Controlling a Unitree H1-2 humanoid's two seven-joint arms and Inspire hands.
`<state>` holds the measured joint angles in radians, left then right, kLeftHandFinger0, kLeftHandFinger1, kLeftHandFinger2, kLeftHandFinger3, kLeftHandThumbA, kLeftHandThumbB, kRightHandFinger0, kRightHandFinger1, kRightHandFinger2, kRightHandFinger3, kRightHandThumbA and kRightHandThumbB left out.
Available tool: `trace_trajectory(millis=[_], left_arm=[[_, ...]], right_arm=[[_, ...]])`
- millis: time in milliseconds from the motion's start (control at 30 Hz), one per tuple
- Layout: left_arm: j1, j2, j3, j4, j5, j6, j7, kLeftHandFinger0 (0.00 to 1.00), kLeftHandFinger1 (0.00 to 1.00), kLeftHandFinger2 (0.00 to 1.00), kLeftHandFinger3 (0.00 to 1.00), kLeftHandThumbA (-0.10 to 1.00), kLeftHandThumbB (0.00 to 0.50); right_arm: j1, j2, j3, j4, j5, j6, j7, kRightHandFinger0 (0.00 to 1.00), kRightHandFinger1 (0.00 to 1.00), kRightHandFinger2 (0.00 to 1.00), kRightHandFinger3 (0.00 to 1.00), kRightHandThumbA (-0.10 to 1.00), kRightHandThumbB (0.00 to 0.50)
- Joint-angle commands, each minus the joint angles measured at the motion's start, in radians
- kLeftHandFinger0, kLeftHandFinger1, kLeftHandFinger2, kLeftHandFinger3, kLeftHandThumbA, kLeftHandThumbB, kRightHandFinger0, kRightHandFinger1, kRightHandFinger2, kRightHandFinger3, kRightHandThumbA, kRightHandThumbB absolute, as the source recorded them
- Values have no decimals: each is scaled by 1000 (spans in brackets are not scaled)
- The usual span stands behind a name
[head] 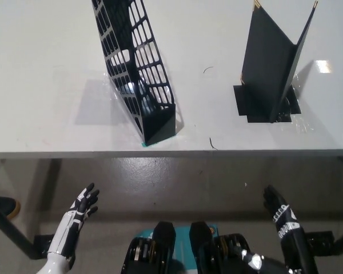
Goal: A notebook is kept standing on the table on the right hand side and a black shelf is kept on the left hand side and the robot uses its right hand to grab the notebook and places it in the shelf
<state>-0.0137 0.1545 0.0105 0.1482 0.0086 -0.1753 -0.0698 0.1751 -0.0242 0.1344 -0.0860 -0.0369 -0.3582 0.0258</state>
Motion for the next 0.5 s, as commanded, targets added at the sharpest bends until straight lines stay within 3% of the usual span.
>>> trace_trajectory(millis=[0, 67, 100, 200, 233, 467], left_arm=[[-3, 8, 4, -6, -11, -51, -11, 1000, 1000, 1000, 1000, 1000, 122], [2, 8, 2, 0, -5, -57, -9, 1000, 1000, 1000, 1000, 1000, 134], [2, 9, 2, 1, -5, -55, -10, 1000, 1000, 1000, 1000, 1000, 134], [0, 10, 3, 4, -5, -57, -10, 1000, 1000, 1000, 1000, 1000, 103], [2, 10, 2, -3, 2, -50, -7, 1000, 1000, 1000, 1000, 1000, 102], [3, 11, 1, 1, 3, -61, -8, 1000, 1000, 1000, 1000, 1000, 78]], right_arm=[[-38, 16, -20, -107, -71, -103, -27, 1000, 1000, 1000, 1000, 1000, 243], [-77, 23, -52, -126, -87, -88, -52, 1000, 1000, 1000, 1000, 1000, 236], [-100, 28, -69, -127, -90, -81, -65, 1000, 1000, 1000, 1000, 1000, 256], [-186, 34, -123, -122, -63, -32, -88, 1000, 1000, 1000, 1000, 1000, 262], [-225, 30, -147, -113, -64, 0, -97, 1000, 1000, 1000, 1000, 1000, 305], [-391, 21, -242, -20, -39, 59, -135, 1000, 1000, 1000, 1000, 1000, 313]])
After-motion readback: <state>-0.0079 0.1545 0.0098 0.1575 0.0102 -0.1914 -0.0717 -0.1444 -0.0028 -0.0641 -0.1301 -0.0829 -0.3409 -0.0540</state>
